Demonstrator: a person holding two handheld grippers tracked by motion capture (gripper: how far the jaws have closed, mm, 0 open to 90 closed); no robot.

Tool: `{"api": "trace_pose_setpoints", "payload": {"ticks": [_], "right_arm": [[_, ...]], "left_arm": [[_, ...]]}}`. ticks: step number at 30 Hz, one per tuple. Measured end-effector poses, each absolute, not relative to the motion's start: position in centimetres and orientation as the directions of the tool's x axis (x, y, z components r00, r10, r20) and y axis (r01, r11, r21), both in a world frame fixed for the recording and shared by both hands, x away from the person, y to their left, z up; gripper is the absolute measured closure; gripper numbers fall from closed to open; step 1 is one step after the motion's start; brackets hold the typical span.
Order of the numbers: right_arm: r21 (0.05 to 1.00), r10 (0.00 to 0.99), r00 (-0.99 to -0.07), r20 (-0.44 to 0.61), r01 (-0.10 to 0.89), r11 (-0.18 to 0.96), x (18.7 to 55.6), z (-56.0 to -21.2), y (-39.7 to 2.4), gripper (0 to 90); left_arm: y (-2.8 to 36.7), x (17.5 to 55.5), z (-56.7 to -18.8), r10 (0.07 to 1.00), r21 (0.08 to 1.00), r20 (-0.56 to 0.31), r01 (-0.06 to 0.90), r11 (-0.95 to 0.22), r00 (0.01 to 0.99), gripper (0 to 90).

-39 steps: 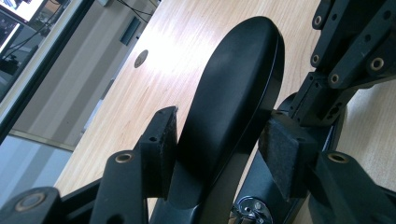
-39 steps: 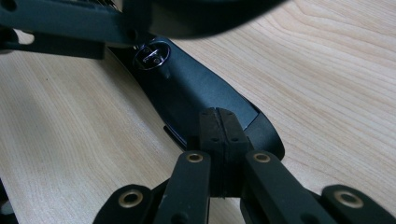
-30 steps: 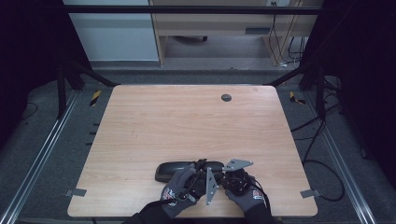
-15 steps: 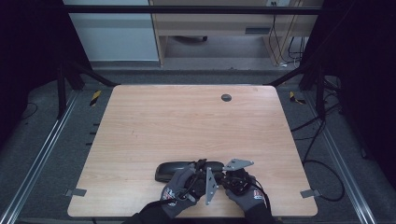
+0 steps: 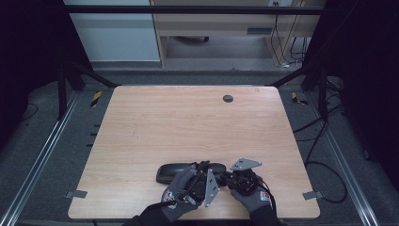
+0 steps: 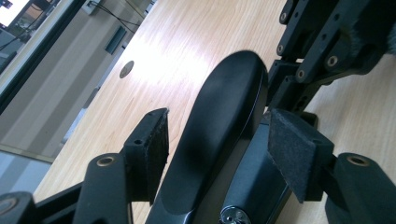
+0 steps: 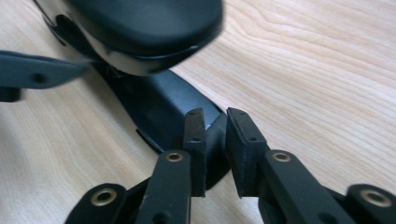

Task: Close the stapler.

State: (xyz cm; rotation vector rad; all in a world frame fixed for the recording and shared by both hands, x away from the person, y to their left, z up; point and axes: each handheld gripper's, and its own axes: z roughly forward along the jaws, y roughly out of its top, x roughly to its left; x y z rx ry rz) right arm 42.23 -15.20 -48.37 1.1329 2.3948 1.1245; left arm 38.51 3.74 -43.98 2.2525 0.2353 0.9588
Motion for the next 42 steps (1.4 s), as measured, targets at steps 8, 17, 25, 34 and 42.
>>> {"api": "trace_pose_setpoints", "payload": {"ticks": [8,17,25,34,42], "right_arm": [[0.759,0.764,-0.64,0.081,0.536,0.369,42.4,-48.2,-16.1,74.2],[0.762,0.781,-0.617,0.097,0.55,0.341,42.6,-48.0,-16.8,74.4],[0.766,0.79,-0.605,0.099,0.553,0.327,42.6,-47.9,-17.1,76.6],[0.779,0.795,-0.598,0.105,0.546,0.308,42.6,-47.4,-17.6,85.3],[0.802,0.807,-0.581,0.105,0.529,0.276,42.5,-46.7,-18.2,90.0]], "left_arm": [[4.5,38.4,-42.7,0.435,0.698,0.517,-0.068,-0.713,0.738,38.2],[5.8,38.2,-41.3,0.476,0.748,0.469,-0.048,-0.662,0.744,38.3],[7.1,38.6,-40.5,0.514,0.78,0.433,-0.022,-0.626,0.74,38.9],[8.8,39.1,-39.7,0.561,0.806,0.406,0.005,-0.591,0.721,39.2],[10.5,39.8,-39.5,0.603,0.825,0.371,0.047,-0.563,0.706,39.2]]}}
